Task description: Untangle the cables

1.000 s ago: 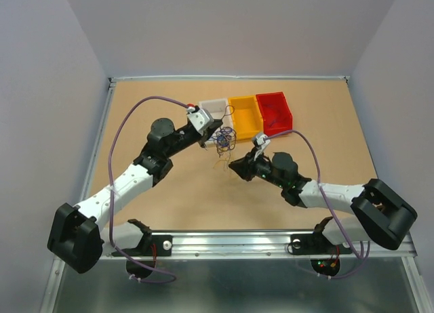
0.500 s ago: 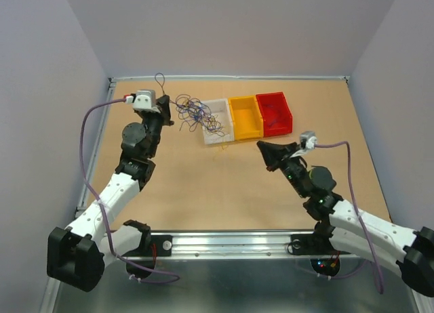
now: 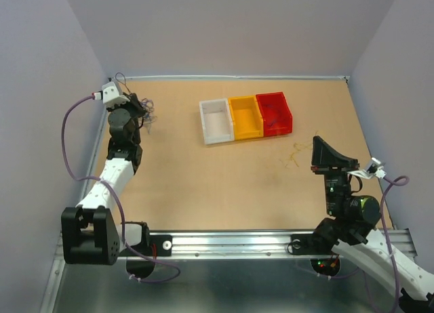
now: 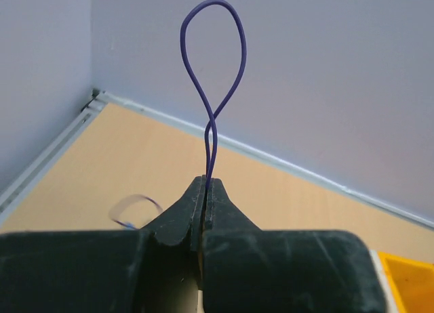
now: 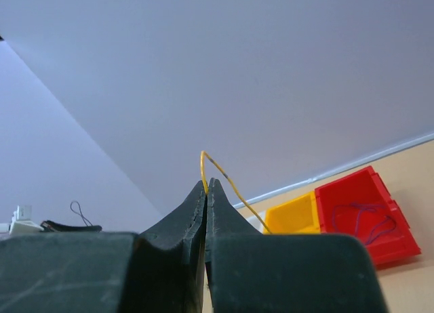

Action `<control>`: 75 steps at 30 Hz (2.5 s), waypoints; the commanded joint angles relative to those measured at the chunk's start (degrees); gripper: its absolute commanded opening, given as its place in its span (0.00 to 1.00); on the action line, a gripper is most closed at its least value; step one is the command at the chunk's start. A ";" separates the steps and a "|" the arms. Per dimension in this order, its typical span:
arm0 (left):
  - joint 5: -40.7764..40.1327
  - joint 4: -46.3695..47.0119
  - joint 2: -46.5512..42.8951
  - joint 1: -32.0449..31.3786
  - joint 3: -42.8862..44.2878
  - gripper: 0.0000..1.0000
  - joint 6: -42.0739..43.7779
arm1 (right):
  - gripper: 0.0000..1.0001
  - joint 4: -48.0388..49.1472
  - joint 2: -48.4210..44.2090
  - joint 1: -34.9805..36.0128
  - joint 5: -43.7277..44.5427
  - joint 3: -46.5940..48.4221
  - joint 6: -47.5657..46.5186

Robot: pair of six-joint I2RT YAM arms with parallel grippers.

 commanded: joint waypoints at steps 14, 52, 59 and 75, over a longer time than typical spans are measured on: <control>8.84 6.15 9.66 3.68 4.46 0.00 0.30 | 0.00 -14.69 10.89 0.29 -9.40 15.12 -5.67; 34.24 10.72 7.02 3.68 2.26 0.01 7.42 | 0.01 -21.57 72.89 -0.23 -20.83 76.57 -10.42; 35.91 10.72 7.46 3.68 2.43 0.01 7.77 | 0.01 -21.66 76.41 -0.41 -24.25 85.37 -10.16; 37.23 10.72 7.02 3.68 2.43 0.02 8.13 | 0.00 -22.98 80.10 -0.50 -25.41 85.21 -9.37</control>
